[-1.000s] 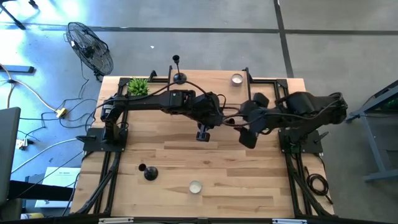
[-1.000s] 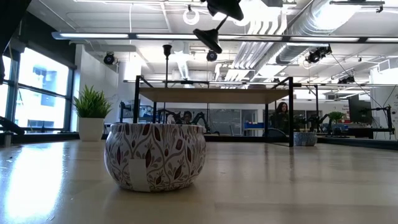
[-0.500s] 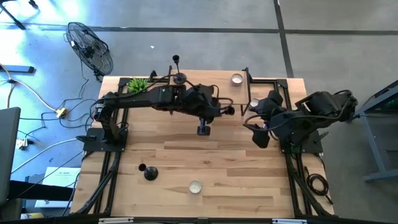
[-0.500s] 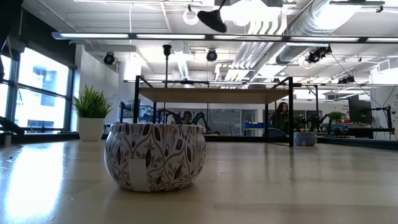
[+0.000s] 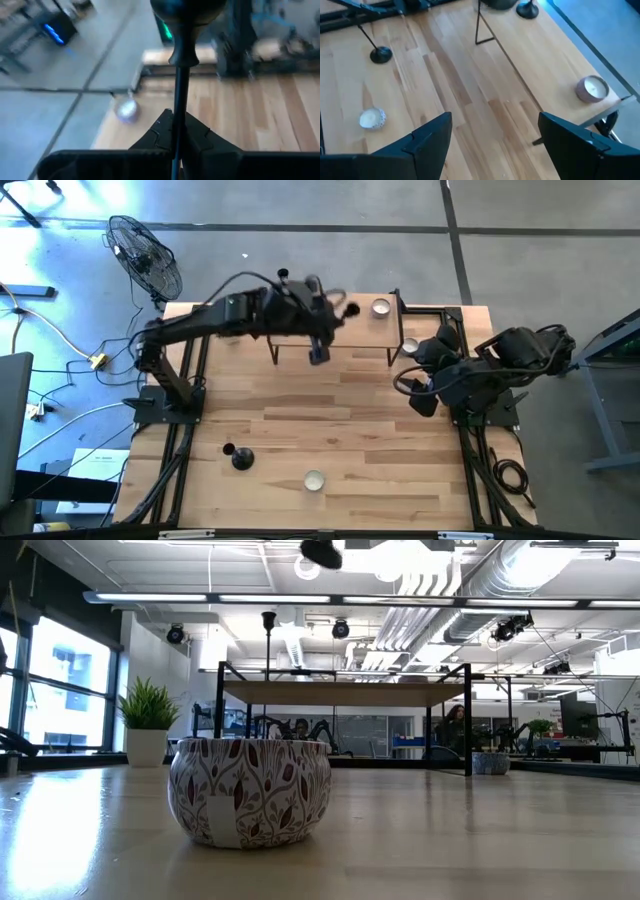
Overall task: Pick & Place candle stick holders
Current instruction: Put the right candle holder on the shelf
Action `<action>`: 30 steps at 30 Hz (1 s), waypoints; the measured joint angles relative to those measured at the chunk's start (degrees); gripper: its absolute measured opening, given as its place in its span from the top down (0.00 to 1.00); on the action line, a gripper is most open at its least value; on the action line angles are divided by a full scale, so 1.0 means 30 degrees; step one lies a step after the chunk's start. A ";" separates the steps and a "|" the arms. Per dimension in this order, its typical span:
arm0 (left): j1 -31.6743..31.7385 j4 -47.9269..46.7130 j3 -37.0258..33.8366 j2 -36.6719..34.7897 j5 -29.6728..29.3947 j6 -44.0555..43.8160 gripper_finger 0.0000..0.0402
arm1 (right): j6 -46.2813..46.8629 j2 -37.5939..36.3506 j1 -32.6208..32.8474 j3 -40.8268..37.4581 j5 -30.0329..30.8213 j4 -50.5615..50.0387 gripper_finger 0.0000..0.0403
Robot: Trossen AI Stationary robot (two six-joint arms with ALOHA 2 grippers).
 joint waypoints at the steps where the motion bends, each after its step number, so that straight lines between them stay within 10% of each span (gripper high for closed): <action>1: 0.0225 -0.0013 -0.0002 -0.0212 0.0031 -0.0101 0.99 | 0.0000 0.0000 0.0066 -0.0014 -0.0085 -0.0053 0.28; 30: 0.6165 0.6388 -0.1566 -0.0692 0.4539 -0.4690 0.99 | -0.0174 0.0007 0.4337 -0.0022 0.2315 -0.0010 0.28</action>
